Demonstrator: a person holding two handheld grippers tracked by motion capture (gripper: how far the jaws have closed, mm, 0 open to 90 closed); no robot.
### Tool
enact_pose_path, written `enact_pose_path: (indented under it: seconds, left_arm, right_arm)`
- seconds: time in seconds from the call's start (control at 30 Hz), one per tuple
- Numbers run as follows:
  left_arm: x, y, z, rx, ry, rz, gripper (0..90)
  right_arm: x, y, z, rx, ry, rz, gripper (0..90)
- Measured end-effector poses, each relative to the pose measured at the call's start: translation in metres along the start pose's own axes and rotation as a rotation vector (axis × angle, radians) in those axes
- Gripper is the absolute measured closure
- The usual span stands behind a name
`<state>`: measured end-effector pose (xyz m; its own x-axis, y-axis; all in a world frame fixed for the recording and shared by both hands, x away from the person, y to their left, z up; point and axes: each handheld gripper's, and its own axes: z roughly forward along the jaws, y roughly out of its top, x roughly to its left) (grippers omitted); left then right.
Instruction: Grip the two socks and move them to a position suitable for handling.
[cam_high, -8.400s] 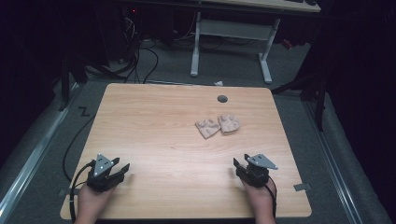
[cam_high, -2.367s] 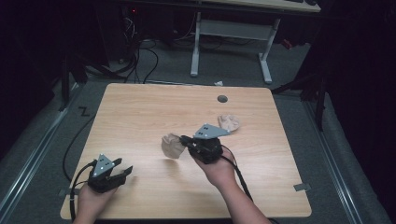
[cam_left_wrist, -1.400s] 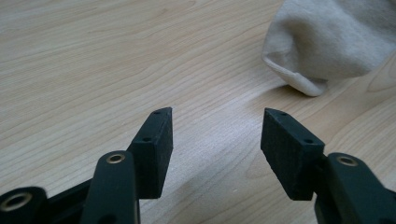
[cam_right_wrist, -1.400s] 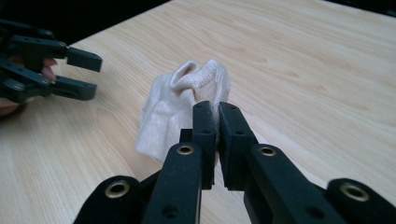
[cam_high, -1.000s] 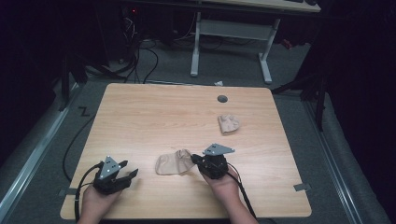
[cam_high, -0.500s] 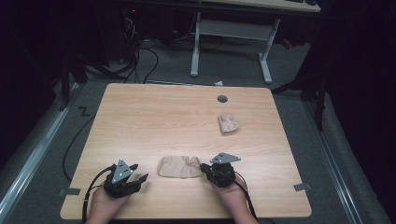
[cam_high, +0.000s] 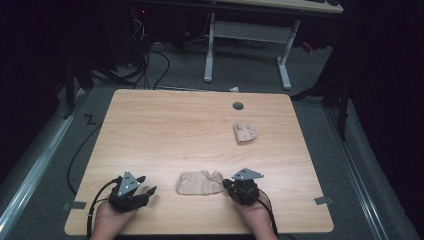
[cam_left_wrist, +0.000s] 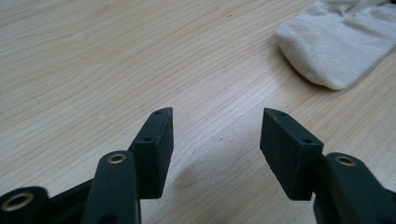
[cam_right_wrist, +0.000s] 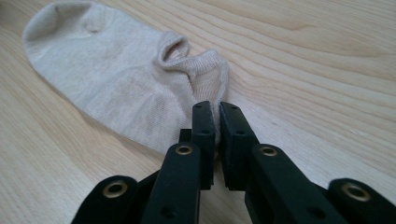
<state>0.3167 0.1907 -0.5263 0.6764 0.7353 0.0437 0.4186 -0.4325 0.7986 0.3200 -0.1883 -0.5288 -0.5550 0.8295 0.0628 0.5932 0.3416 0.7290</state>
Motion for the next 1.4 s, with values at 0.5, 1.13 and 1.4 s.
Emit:
enact_pose_path:
  seconds: [0.5, 1.13, 1.4]
  left_arm:
    - [0.002, -0.001, 0.000, -0.001, 0.004, -0.009, 44.9]
    - [0.013, -0.003, -0.004, -0.010, 0.011, -0.032, 44.9]
    - [0.016, -0.004, -0.005, -0.012, 0.018, -0.039, 44.9]
  right_arm:
    - [-0.005, -0.005, -0.007, -0.047, -0.006, 0.045, 70.3]
    - [-0.072, 0.048, -0.005, -0.055, -0.164, 0.089, 63.2]
    - [-0.097, 0.067, 0.006, -0.043, -0.221, 0.114, 63.3]
